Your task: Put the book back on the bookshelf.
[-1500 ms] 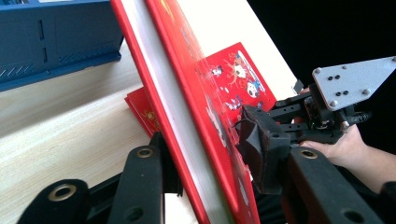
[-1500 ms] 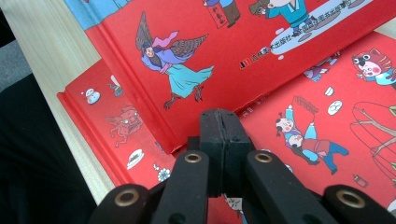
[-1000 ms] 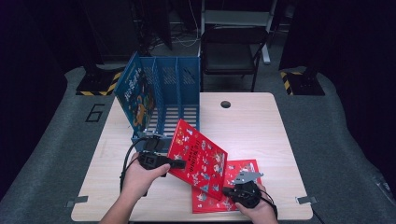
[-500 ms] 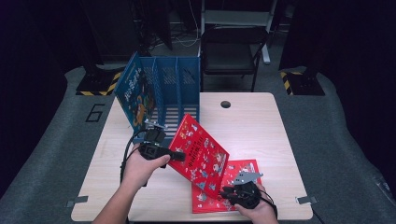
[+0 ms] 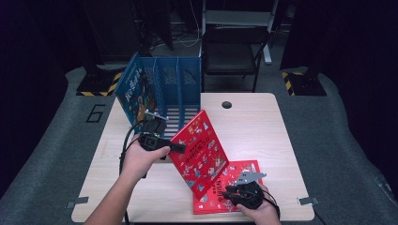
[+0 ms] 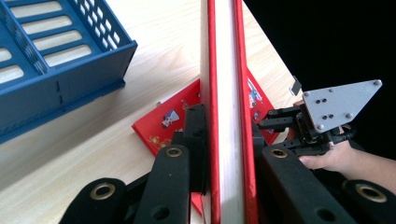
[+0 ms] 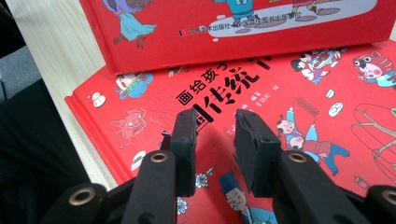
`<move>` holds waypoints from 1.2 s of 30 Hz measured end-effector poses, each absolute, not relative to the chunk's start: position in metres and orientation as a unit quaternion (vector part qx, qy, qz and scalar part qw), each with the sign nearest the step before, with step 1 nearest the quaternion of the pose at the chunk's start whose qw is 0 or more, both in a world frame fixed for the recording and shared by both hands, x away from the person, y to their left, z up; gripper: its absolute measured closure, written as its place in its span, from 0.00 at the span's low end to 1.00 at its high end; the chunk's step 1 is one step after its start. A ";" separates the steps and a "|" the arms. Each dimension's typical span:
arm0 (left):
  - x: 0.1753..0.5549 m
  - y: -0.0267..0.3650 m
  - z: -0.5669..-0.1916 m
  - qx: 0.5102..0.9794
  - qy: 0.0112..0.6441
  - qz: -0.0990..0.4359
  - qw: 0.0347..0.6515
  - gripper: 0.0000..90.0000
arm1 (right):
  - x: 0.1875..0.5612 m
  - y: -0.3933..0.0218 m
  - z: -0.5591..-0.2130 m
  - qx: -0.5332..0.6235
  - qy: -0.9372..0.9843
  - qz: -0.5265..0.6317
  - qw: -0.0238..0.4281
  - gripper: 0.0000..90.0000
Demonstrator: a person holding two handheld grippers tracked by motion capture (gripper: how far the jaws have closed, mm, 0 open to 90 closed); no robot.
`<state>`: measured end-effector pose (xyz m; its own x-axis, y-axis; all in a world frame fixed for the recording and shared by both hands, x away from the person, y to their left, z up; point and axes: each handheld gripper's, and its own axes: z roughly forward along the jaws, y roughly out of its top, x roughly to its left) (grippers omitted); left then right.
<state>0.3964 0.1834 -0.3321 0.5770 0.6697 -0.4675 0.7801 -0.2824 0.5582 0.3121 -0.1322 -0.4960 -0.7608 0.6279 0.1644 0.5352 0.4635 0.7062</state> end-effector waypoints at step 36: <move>0.386 0.131 -0.302 0.868 0.375 0.000 0.326 0.87 | 0.312 -0.133 -0.496 0.346 0.849 0.395 0.062 0.74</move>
<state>0.3859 0.1310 -0.3022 0.7188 0.6508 -0.2446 0.6510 -0.5065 0.5654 0.3121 -0.1330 -0.4962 -0.7522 0.6370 0.1683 0.5392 0.4483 0.7129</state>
